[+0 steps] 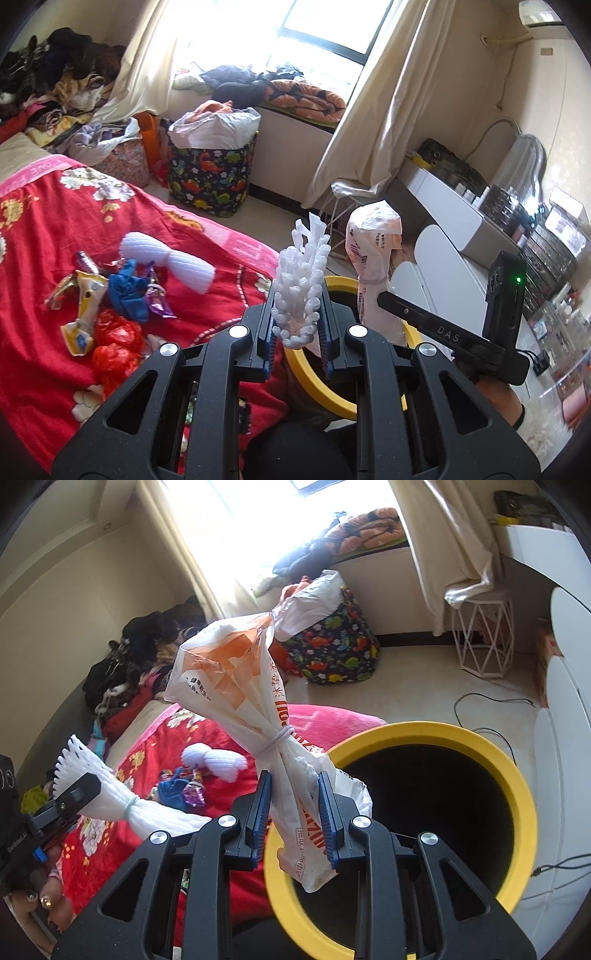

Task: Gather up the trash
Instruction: 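Carry the white plastic bag bundle with the right gripper over the yellow bin, then open the right gripper to drop the bag bundle into the bin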

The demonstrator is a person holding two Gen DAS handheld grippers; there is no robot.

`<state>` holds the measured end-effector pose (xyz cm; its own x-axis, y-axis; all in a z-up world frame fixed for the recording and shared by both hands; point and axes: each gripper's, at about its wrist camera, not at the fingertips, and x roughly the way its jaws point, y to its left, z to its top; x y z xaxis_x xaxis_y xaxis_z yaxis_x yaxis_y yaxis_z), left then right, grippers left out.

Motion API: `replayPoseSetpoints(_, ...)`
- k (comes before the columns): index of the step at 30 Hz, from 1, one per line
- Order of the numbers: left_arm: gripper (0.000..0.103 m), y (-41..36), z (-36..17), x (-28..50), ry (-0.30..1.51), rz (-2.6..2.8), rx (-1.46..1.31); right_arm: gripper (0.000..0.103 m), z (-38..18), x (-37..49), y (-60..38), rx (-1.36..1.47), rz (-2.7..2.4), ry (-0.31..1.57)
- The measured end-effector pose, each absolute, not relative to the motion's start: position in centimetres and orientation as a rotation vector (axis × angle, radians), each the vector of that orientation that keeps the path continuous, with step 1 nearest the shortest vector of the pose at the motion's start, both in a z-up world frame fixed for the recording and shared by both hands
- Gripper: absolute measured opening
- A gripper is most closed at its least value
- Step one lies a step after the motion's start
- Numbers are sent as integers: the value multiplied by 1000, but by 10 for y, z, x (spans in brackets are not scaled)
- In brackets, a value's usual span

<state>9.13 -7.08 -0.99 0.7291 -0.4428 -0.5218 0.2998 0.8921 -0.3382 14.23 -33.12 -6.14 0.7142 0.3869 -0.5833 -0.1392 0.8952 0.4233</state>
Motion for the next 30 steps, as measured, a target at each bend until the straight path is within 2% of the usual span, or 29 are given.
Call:
replayPoseSetpoints(26, 13, -149, -35, 101, 720, -501, -130, 24, -90, 130, -406, 516, 155, 766)
replayPoseSetpoints(30, 13, -158, -42, 105, 738, -516, -128, 28, -94, 129, -416, 543, 136, 769)
